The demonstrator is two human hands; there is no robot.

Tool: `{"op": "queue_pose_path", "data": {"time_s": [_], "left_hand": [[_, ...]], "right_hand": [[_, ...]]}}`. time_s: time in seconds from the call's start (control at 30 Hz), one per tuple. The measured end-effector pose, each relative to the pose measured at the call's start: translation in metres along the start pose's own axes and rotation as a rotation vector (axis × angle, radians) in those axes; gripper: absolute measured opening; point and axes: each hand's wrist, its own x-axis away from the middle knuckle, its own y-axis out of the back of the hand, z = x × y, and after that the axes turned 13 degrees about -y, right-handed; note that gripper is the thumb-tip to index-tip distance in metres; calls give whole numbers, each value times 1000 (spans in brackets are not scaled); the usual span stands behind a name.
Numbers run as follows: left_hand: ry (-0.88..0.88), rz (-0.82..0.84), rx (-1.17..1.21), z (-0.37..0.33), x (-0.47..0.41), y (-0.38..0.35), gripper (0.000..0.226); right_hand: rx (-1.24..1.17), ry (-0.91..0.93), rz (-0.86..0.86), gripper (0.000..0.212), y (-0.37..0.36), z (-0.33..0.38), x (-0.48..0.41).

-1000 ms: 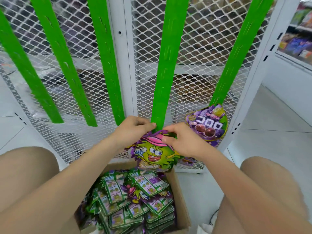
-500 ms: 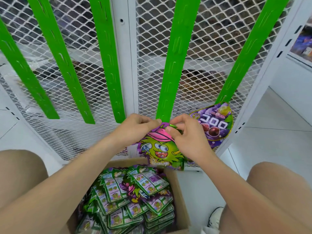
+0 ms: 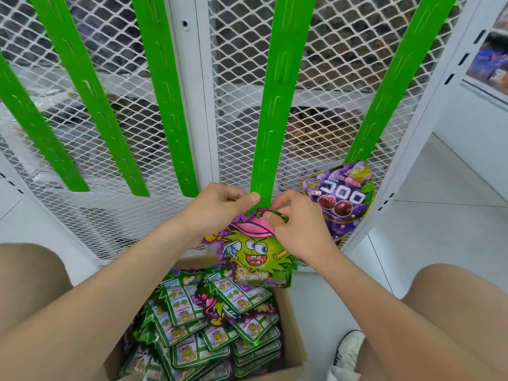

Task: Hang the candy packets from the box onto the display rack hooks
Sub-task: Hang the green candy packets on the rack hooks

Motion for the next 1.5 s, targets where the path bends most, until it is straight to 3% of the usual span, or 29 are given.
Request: {"op": "queue_pose_path", "data": {"time_s": [0.13,0.27,0.4,0.47,0.57,0.67,0.77,0.83,0.93,1.0,1.07,1.13,1.23,1.37,1.43,1.5], "left_hand": [[-71,35,-114,7,3,-2,35],[-252,-66,-650,28,12,-12,19],[-209,-226,-789,53,36,-30,74],[-145,-221,-818,70,49,-36,103],[-122,-181,-851,88,67,-46,132],[-212,-210,-911,99,83,-55,121],[-166,-228,-1017,112,90,-58,107],[-178,-122,-1095,124,95,-62,94],[-98,286,-1065,150,99,-68,59],[-20,575,-990,169,102,-70,37],[15,725,-952,180,103,-73,42],[15,769,-936,189,102,-79,56],[5,792,-910,199,100,-89,72],[-70,872,-1013,195,107,-103,66],[-184,898,-1091,191,116,-115,58],[-260,925,-1114,190,126,-123,49]], "right_hand": [[66,73,-19,14,-2,-5,-2],[215,145,-137,17,2,-6,4],[641,170,-204,33,7,0,20],[768,147,-106,31,6,4,32],[721,43,157,15,-6,0,46],[740,14,363,37,-32,-11,49],[771,-31,426,22,-57,-29,48],[812,-56,407,17,-72,-50,46],[859,-170,413,41,-91,-89,47],[850,-228,394,67,-100,-112,48],[806,-261,364,80,-105,-124,50],[773,-271,347,83,-106,-130,50],[803,-247,400,66,-97,-132,51],[968,-260,613,17,-86,-138,62],[1045,-255,712,23,-85,-144,70],[1076,-228,722,14,-81,-144,74]]}}
